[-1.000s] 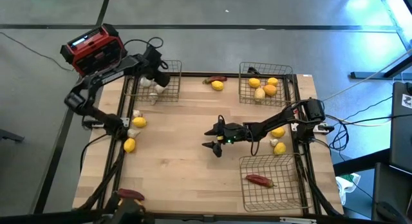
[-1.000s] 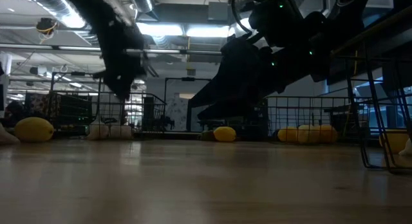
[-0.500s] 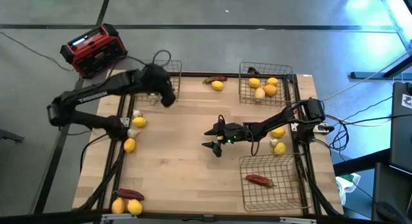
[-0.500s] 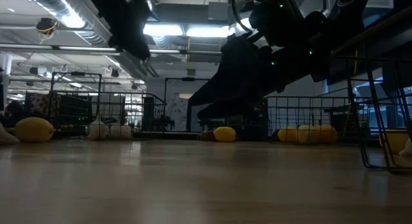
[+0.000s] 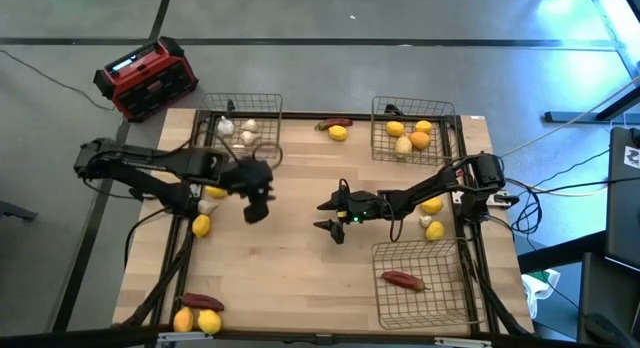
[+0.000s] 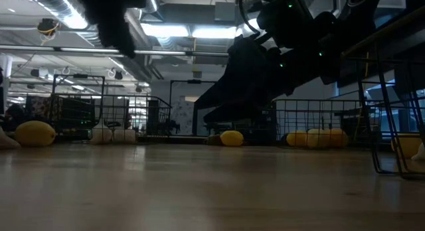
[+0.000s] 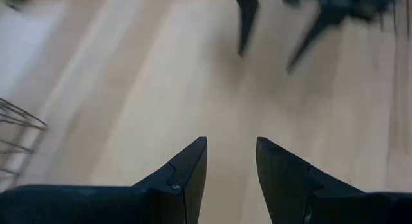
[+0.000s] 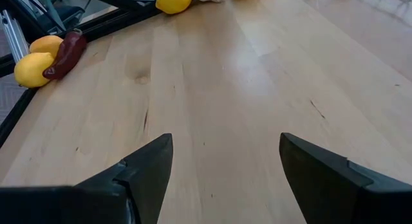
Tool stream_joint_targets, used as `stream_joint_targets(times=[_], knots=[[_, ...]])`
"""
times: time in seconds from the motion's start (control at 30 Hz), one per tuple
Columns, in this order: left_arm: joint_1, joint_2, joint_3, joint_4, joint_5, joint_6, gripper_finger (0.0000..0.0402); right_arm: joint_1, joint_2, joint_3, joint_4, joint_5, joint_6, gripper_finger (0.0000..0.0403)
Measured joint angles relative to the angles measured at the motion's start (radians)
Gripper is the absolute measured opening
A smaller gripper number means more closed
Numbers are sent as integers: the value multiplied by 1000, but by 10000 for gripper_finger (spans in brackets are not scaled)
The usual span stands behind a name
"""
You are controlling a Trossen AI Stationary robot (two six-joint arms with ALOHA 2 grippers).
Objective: Sort produce into baskets
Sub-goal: Put the red chili pepper into the bottom wire basket
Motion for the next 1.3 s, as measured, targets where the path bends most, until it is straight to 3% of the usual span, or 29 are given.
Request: stream_joint_targets(times=[0.2, 0.63, 0.93, 1.13, 1.3], knots=[[-65, 0, -41, 6, -1, -1, 130, 0, 0, 0, 0, 0, 0, 280], [-57, 21, -47, 109, -13, 44, 132, 0, 0, 0, 0, 0, -25, 280], [-60, 109, -34, 113, 20, 134, 199, 0, 0, 0, 0, 0, -27, 280], [-170, 130, 14, 113, 66, 174, 213, 0, 0, 0, 0, 0, -28, 280], [-300, 130, 19, 97, 67, 80, 214, 0, 0, 0, 2, 0, -28, 280]])
